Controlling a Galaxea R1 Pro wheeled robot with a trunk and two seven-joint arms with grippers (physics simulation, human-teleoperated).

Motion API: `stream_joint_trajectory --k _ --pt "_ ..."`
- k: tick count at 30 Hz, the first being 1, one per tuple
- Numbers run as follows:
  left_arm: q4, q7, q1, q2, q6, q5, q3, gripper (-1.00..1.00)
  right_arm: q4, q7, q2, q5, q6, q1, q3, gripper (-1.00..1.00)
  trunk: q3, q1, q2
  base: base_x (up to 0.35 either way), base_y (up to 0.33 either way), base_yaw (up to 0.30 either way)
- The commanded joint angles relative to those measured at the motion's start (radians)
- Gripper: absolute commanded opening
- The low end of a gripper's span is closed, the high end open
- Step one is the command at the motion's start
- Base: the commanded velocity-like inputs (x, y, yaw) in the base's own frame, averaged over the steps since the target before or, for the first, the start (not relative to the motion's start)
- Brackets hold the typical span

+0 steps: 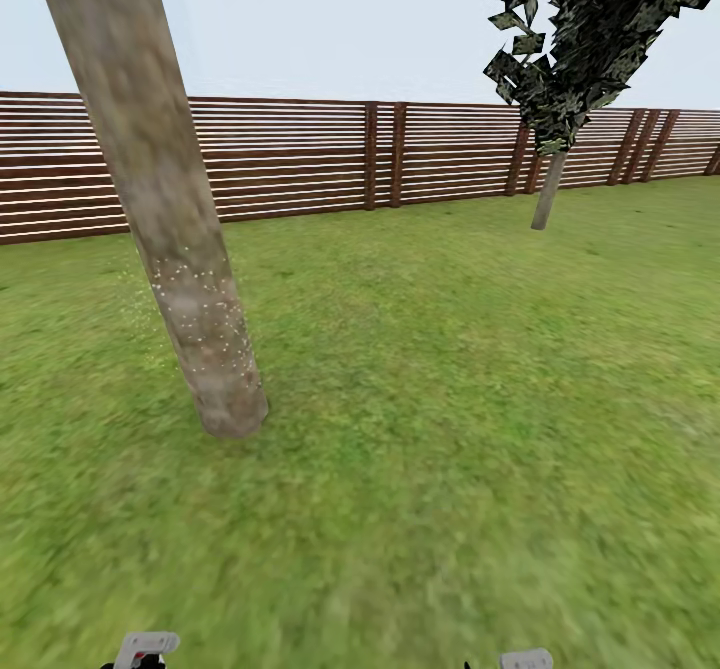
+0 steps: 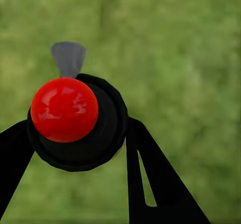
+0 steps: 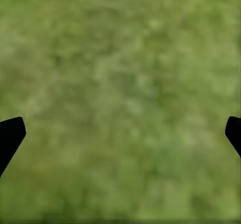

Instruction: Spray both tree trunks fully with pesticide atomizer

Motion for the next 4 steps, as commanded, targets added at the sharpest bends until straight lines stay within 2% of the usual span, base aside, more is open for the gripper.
stream_joint_trajectory --k 1,4 --pt "0.001 -0.004 -0.001 0.000 -0.003 0.011 -0.008 -1.00 0.001 -0.004 0.000 0.011 -0.003 -0.001 -0.008 1.00 -0.001 0.000 0.000 0.000 0.000 0.000" --pt "0.001 -0.004 -0.001 0.000 -0.003 0.010 -0.007 -1.00 0.001 -0.004 0.000 0.011 -0.003 -0.001 -0.008 1.00 -0.001 0.000 0.000 0.000 0.000 0.000"
